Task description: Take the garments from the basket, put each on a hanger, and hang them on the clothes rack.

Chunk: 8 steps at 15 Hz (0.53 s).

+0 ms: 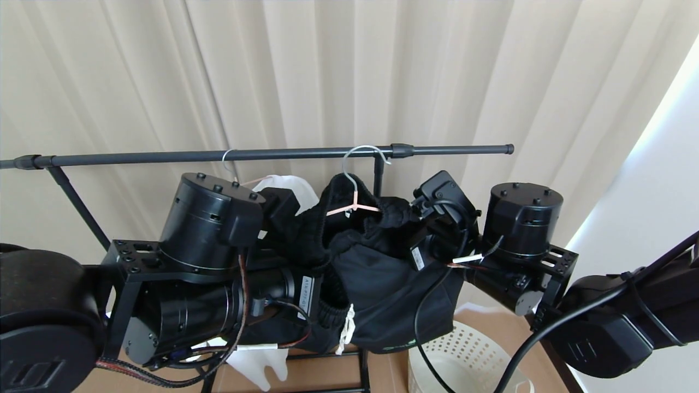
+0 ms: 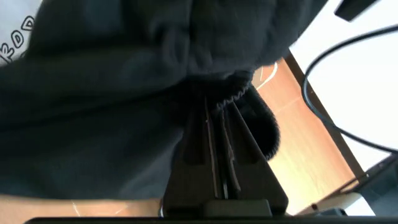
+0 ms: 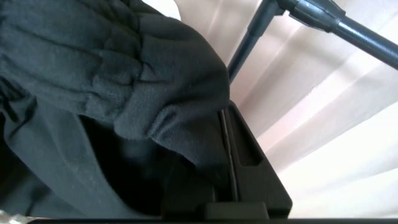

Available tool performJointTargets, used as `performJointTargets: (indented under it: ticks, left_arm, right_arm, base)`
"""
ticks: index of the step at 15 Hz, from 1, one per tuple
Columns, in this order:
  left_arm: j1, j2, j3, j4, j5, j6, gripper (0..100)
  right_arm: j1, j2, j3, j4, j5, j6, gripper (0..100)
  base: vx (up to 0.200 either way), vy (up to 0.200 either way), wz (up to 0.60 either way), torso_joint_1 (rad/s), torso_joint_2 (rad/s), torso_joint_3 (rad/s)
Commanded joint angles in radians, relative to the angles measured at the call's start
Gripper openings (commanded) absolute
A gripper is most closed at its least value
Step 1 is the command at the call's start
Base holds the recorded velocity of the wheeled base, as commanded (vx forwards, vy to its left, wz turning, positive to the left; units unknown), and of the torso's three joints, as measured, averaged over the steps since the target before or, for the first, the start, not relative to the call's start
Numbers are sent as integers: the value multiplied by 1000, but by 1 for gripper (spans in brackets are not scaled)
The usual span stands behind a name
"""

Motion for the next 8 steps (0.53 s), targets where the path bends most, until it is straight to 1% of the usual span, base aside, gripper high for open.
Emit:
performJointTargets:
  ticks: [1,6,8]
  left_arm:
    - [-22,27,2,-14,2,0,0]
    - [-35,39,3,-71,4,0,0]
    - [-35,42,3,-71,24,0,0]
  right_arm:
    - [3,-6,0,-3,0,-1,0]
    - [3,-31,6,-7,1,-1,0]
    - [8,-35,8,-7,1,-1,0]
  base:
    - [0,0,0,0,0,0]
    - [0,0,0,0,0,0]
    - [0,0,0,0,0,0]
